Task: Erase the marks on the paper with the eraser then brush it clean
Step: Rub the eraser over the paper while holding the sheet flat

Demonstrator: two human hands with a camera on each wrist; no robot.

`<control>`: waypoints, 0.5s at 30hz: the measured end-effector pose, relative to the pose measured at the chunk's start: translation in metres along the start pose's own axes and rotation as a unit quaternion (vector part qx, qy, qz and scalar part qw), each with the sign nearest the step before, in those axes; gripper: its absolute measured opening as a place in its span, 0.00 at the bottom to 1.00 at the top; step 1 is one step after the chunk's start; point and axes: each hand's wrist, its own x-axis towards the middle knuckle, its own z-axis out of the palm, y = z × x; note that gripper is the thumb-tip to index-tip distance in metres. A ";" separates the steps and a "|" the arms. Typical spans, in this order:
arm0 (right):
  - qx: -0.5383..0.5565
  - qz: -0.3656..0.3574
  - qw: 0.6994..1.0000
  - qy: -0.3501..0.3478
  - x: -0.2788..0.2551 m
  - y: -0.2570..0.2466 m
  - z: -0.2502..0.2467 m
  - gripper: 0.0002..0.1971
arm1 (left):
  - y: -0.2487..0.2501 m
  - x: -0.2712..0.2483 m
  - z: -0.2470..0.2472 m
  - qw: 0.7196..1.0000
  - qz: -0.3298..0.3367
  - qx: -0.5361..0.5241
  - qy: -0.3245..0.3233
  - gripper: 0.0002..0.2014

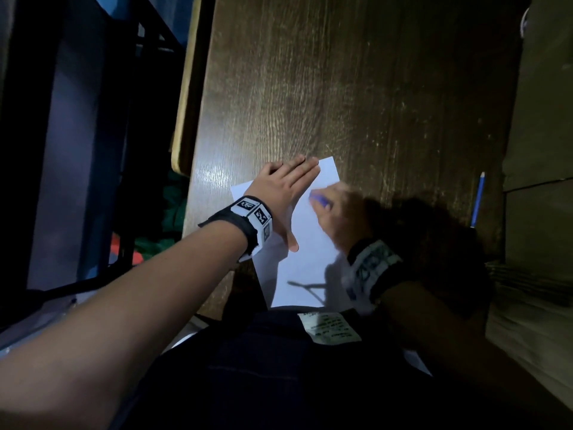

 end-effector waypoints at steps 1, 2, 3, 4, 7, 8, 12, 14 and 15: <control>0.018 -0.012 0.998 -0.054 -0.018 -0.009 0.005 0.03 | -0.001 0.000 0.001 1.000 -0.001 0.002 0.000 0.83; 0.037 -0.024 0.993 -0.107 -0.027 -0.014 0.004 0.03 | -0.002 0.000 0.000 1.000 -0.003 0.005 0.000 0.83; 0.050 -0.030 0.988 -0.141 -0.024 -0.012 0.000 0.03 | -0.003 0.001 0.000 1.000 -0.003 0.005 0.003 0.83; 0.041 -0.030 0.989 -0.139 -0.013 -0.008 -0.003 0.01 | -0.003 0.001 0.000 1.000 0.000 0.002 0.004 0.83; 0.002 -0.013 1.000 0.028 0.025 0.009 -0.012 0.03 | -0.001 0.000 0.000 1.000 0.005 -0.007 -0.002 0.84; -0.002 -0.004 0.998 0.057 0.027 0.011 -0.011 0.04 | 0.000 0.000 0.000 1.000 0.003 -0.006 0.000 0.84; 0.022 -0.035 0.996 -0.084 -0.022 -0.017 0.005 0.01 | -0.001 0.000 0.000 1.000 -0.005 0.004 0.003 0.83; 0.033 -0.063 0.988 -0.136 -0.019 -0.012 -0.002 0.01 | 0.000 -0.001 0.000 1.000 -0.004 0.010 -0.001 0.83; 0.023 -0.057 0.992 -0.109 -0.005 -0.005 -0.006 0.01 | 0.000 -0.001 0.001 1.000 0.000 0.010 0.003 0.83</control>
